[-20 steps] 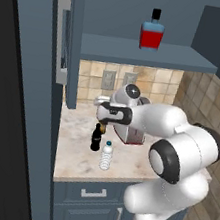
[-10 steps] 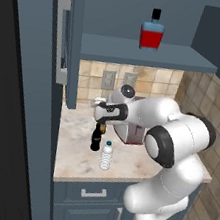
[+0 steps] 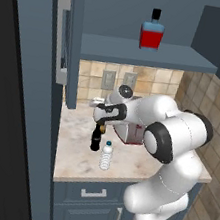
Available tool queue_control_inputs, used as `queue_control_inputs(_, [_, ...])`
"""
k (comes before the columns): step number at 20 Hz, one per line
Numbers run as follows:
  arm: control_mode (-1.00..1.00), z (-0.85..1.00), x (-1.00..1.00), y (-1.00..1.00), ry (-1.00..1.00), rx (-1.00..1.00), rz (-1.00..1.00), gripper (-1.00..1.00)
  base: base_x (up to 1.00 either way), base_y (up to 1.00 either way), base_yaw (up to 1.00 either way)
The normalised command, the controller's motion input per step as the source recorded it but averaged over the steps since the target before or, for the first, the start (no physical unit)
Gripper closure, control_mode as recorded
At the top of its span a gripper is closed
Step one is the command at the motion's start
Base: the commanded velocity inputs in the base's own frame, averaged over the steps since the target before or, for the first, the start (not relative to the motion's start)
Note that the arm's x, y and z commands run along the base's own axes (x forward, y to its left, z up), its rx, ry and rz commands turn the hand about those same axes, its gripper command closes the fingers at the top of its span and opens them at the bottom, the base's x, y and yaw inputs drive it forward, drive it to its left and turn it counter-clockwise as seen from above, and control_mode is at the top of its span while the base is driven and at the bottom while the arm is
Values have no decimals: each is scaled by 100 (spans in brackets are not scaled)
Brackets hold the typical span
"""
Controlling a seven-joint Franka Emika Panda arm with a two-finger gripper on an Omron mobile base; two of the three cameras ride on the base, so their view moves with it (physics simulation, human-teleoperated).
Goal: Sort all alcoholic drinks to one cabinet, and non-alcoholic drinks to the other.
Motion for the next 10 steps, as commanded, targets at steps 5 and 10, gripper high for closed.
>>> queue_control_inputs(5, [-100, -13, 5, 0, 0, 0, 0, 100, 0, 0, 0])
queue_control_inputs(10, [-100, -8, 0, 4, 3, 0, 0, 100, 0, 0, 0])
